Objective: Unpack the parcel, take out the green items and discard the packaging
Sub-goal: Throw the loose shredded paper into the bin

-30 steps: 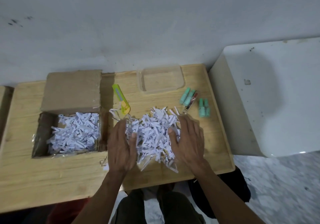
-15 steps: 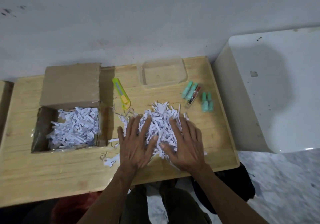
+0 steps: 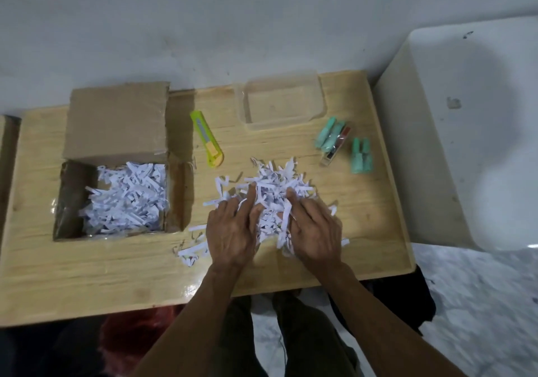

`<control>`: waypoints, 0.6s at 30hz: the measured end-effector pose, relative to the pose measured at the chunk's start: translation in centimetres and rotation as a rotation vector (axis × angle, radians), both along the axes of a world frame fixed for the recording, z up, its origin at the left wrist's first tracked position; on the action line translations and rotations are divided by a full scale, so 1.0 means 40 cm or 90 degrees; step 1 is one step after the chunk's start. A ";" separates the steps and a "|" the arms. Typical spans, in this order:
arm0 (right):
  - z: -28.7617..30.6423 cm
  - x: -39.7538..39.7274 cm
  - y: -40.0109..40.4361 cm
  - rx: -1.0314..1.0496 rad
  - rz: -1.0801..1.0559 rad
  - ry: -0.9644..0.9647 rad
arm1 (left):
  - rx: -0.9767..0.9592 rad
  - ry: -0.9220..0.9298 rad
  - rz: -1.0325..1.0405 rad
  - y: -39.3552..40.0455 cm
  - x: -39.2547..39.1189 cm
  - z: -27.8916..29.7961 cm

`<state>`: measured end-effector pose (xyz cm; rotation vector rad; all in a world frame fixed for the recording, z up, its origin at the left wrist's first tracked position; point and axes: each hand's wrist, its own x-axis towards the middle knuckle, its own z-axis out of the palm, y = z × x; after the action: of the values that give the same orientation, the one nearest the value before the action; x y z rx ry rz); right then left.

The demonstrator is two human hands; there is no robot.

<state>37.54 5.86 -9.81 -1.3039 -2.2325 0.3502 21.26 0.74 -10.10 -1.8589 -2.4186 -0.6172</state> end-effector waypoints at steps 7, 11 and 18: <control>0.147 -0.021 -0.017 -0.192 -0.139 0.156 | 0.015 -0.134 0.083 0.029 0.023 0.165; 0.240 -0.043 -0.011 -0.226 -0.211 0.218 | 0.055 -0.212 0.111 0.052 0.027 0.269; 0.353 -0.082 -0.002 -0.212 -0.334 0.343 | 0.108 -0.335 0.106 0.085 -0.029 0.361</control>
<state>34.28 5.78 4.31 -1.6633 -1.3687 0.7840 20.10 4.15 4.35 -1.5557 -2.6626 -1.3941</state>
